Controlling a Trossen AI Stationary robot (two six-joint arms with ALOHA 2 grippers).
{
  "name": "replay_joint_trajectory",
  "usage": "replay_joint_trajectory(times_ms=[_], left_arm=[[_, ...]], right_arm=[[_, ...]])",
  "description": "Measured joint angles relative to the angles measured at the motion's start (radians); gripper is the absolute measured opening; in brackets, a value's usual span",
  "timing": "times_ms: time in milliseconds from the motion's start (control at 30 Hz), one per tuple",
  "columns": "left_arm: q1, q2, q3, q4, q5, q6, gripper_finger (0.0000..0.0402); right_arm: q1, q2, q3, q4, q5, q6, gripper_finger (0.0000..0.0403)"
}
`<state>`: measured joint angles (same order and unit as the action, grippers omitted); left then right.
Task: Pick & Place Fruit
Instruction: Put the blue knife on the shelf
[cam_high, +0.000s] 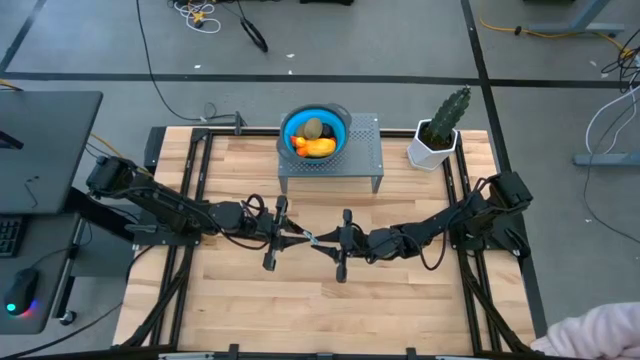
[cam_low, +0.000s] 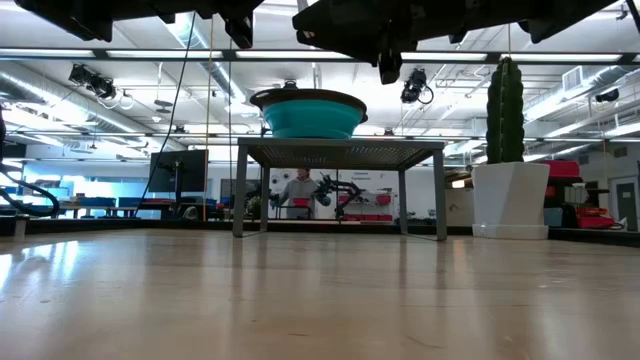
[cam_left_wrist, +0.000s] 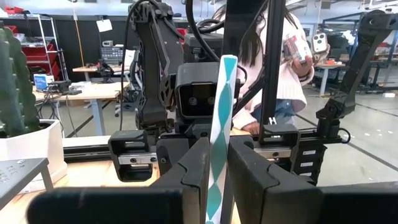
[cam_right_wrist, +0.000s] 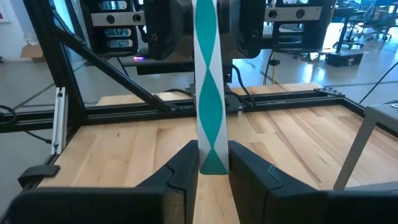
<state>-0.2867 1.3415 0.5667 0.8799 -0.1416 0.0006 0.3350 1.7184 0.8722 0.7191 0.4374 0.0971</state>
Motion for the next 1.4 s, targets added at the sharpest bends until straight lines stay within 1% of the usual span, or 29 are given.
replay_joint_trajectory(times_ms=[233, 400, 500, 733, 867, 933, 1067, 1167, 1400], left_arm=[[0.0, 0.0, 0.0, 0.006, -0.002, -0.004, 0.0057], [0.0, 0.0, 0.0, 0.007, -0.004, -0.005, 0.0057], [0.0, 0.0, 0.0, 0.005, -0.005, -0.004, 0.0057], [0.0, 0.002, 0.0, -0.018, -0.003, -0.004, 0.0057], [0.0, 0.002, 0.0, -0.047, -0.016, 0.003, 0.0057], [-0.001, 0.003, -0.001, -0.054, -0.017, 0.004, 0.0057], [0.005, 0.003, -0.001, -0.058, -0.011, 0.003, 0.0057], [0.011, 0.003, -0.001, -0.057, -0.011, 0.001, 0.0057], [0.013, 0.003, 0.014, -0.052, -0.011, -0.011, 0.0057]], right_arm=[[-0.007, 0.0, 0.0, 0.013, -0.002, 0.0, 0.0084], [-0.021, 0.0, 0.0, 0.022, -0.031, -0.003, 0.0084], [-0.025, 0.0, 0.0, 0.022, -0.031, -0.029, 0.0088], [-0.027, -0.002, 0.0, 0.053, -0.029, -0.098, 0.0119], [-0.027, -0.032, 0.0, 0.046, -0.03, -0.129, 0.0137], [-0.027, -0.043, 0.001, 0.034, -0.051, -0.127, 0.0139], [-0.027, -0.046, 0.002, 0.014, -0.072, -0.117, 0.0138], [-0.027, -0.047, 0.002, -0.04, -0.071, -0.099, 0.0133], [-0.026, -0.047, 0.002, -0.075, -0.077, -0.069, 0.0104]])
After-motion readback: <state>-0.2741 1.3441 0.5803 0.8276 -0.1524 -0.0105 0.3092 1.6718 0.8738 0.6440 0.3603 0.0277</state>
